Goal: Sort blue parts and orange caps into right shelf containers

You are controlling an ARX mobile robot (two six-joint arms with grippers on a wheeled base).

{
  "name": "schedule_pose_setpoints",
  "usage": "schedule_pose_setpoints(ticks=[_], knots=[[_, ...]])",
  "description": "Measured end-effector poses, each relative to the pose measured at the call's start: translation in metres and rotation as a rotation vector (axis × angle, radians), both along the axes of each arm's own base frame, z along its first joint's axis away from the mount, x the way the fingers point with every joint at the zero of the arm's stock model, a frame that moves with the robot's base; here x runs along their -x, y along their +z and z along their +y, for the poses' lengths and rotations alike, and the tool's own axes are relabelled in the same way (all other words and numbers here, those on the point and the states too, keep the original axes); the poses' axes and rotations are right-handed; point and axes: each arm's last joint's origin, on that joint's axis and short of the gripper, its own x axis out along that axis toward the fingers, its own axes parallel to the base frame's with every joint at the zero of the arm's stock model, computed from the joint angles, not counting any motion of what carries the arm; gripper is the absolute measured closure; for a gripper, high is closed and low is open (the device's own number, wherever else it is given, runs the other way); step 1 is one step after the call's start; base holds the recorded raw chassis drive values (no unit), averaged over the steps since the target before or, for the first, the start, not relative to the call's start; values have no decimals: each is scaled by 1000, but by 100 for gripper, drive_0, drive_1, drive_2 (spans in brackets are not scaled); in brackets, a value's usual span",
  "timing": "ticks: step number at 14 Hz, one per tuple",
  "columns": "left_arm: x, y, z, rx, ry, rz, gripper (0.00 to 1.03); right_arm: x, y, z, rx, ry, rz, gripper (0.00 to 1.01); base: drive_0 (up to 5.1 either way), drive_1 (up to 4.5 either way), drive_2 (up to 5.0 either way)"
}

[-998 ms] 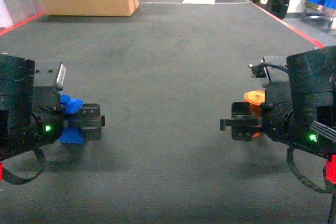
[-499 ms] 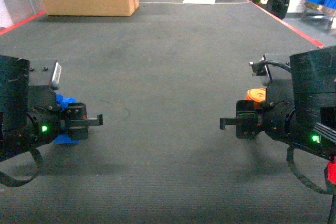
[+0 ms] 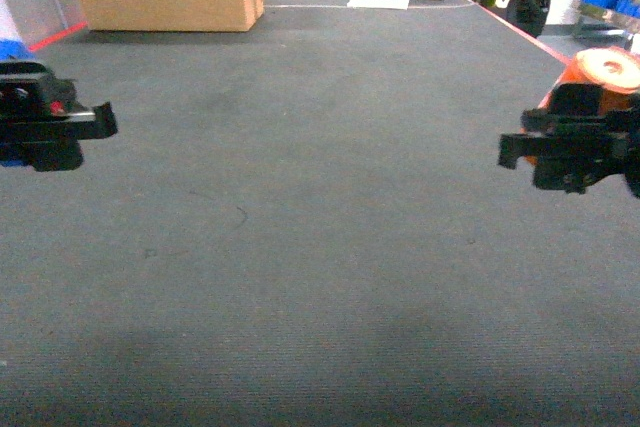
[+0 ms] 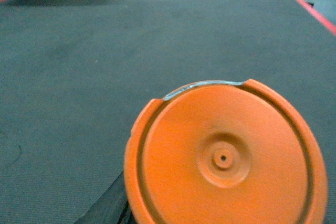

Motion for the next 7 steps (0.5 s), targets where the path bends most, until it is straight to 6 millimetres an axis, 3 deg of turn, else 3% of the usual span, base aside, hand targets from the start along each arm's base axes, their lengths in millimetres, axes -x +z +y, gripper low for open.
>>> schedule_pose_setpoints(ticks=[3,4,5,7], knots=[[46,36,-2,-34,40,-143,59,50,45,-5,15,-24,-146,58,0,0,0],[69,64,-7,-23,16,-263,59,84,71,-3,18,-9,-249,58,0,0,0],[83,69,-5,-18,31,-277,59,104,78,-9,19,-34,-287,58,0,0,0],[92,67,-10,-20,-18,-229,59,113,79,-10,33,-35,-278,58,0,0,0]])
